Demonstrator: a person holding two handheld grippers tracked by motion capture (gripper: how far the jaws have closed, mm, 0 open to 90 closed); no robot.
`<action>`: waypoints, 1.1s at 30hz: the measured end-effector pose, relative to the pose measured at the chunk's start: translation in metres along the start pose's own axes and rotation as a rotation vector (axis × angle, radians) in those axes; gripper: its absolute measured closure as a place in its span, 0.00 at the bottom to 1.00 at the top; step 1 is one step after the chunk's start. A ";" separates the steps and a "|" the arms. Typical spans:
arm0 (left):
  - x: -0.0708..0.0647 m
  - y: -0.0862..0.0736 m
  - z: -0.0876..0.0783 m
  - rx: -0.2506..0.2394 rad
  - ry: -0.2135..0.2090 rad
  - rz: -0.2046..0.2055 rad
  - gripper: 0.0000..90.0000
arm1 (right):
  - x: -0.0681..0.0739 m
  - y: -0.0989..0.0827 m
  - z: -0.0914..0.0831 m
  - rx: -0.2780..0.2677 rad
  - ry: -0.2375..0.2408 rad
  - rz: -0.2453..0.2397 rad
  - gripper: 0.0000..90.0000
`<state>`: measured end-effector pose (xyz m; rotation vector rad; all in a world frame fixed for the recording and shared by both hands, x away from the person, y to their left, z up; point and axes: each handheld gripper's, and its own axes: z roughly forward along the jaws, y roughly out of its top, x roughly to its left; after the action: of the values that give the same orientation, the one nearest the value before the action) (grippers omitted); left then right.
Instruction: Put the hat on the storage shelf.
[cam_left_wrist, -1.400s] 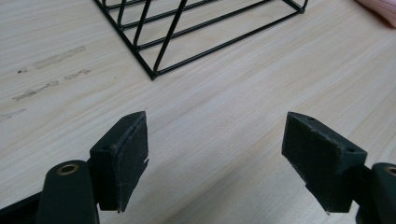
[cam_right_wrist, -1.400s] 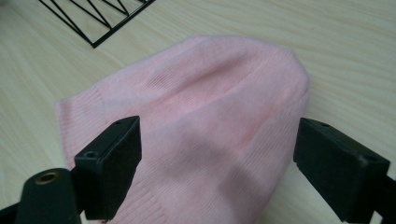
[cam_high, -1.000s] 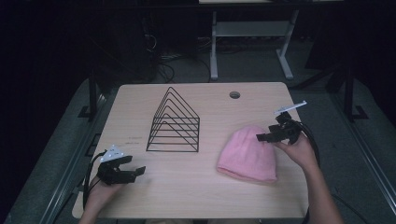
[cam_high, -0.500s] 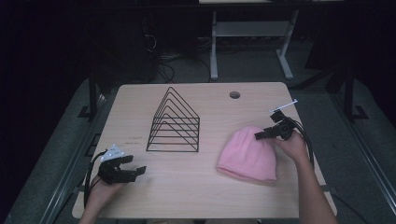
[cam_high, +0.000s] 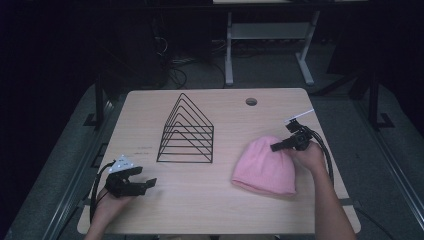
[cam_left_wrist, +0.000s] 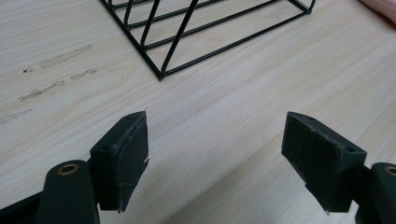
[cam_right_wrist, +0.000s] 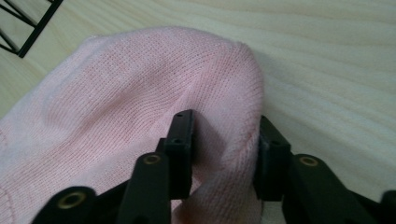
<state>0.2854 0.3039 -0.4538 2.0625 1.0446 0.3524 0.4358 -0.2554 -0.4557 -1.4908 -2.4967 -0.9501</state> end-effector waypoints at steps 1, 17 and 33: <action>0.000 0.000 0.000 0.000 0.000 0.000 0.25 | 0.000 0.000 0.000 0.000 0.000 0.000 0.74; -0.002 0.001 0.001 0.003 -0.007 -0.004 0.25 | 0.015 -0.003 -0.030 -0.104 0.078 -0.048 0.87; -0.003 0.000 0.002 0.010 -0.014 -0.004 0.26 | 0.055 0.007 -0.074 -0.236 0.104 -0.171 0.88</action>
<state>0.2848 0.3003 -0.4545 2.0683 1.0439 0.3318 0.3956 -0.2516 -0.3723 -1.2591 -2.5416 -1.3543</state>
